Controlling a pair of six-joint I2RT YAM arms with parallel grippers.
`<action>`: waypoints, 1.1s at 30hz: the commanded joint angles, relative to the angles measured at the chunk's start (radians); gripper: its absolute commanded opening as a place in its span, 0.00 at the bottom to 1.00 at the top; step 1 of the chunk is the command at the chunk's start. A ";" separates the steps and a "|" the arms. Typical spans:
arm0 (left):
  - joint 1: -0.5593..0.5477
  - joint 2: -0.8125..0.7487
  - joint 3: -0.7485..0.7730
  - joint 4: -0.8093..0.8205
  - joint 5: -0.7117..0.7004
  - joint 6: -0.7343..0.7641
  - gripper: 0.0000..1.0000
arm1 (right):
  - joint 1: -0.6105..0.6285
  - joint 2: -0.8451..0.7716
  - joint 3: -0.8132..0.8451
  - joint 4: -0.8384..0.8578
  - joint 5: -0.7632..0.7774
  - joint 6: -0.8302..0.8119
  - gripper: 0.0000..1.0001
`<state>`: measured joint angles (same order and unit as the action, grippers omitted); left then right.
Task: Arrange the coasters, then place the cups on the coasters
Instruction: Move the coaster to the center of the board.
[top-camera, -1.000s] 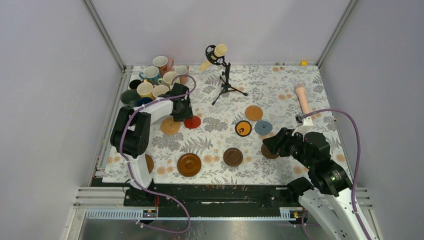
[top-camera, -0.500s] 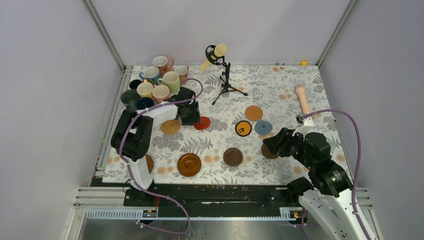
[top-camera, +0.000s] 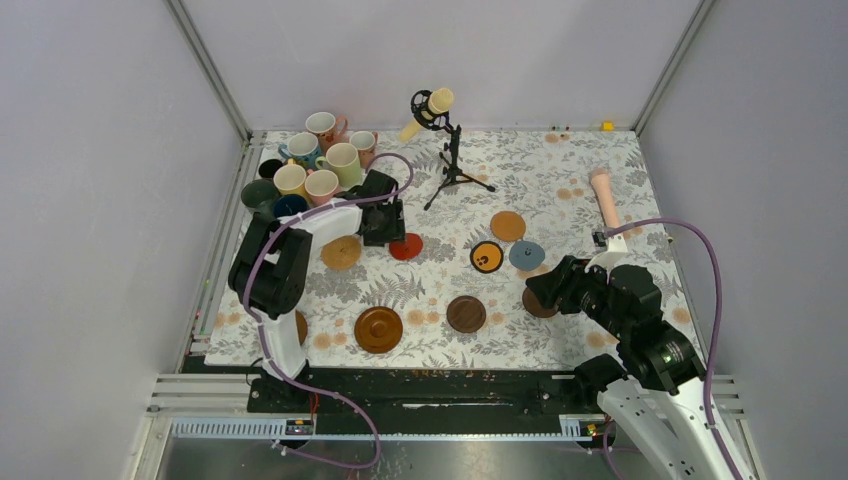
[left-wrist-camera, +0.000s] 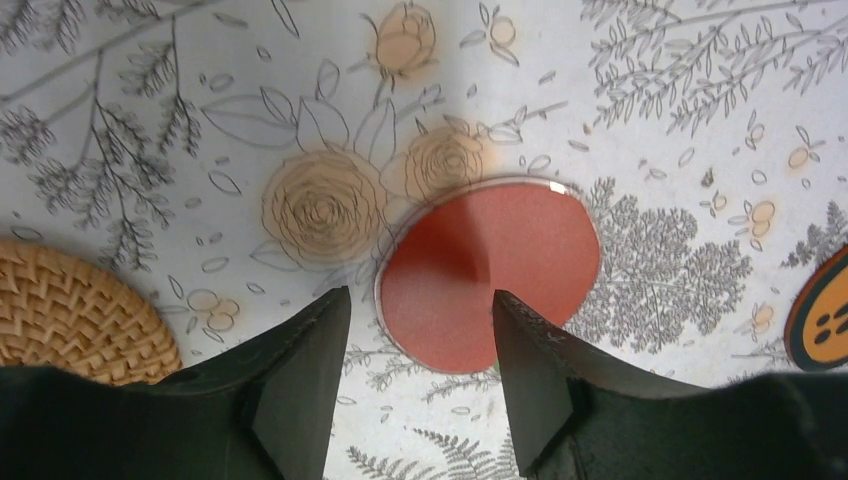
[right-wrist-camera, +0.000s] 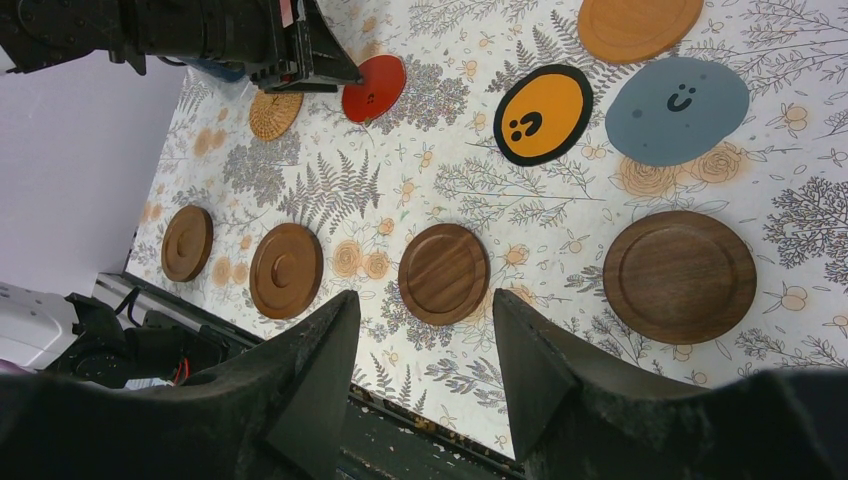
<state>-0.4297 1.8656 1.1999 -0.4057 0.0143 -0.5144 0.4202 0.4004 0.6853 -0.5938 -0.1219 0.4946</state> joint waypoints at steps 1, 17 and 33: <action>0.002 0.028 0.069 -0.008 -0.067 0.031 0.56 | 0.006 -0.009 0.026 0.010 0.005 -0.001 0.59; -0.016 0.076 0.037 0.046 0.110 0.042 0.53 | 0.006 -0.014 0.020 0.010 0.008 -0.008 0.59; -0.109 0.052 -0.037 0.120 0.147 0.017 0.52 | 0.006 -0.011 0.016 0.012 0.002 0.002 0.59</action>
<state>-0.5205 1.9076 1.1973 -0.2501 0.1322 -0.4870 0.4202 0.3927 0.6853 -0.5938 -0.1215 0.4946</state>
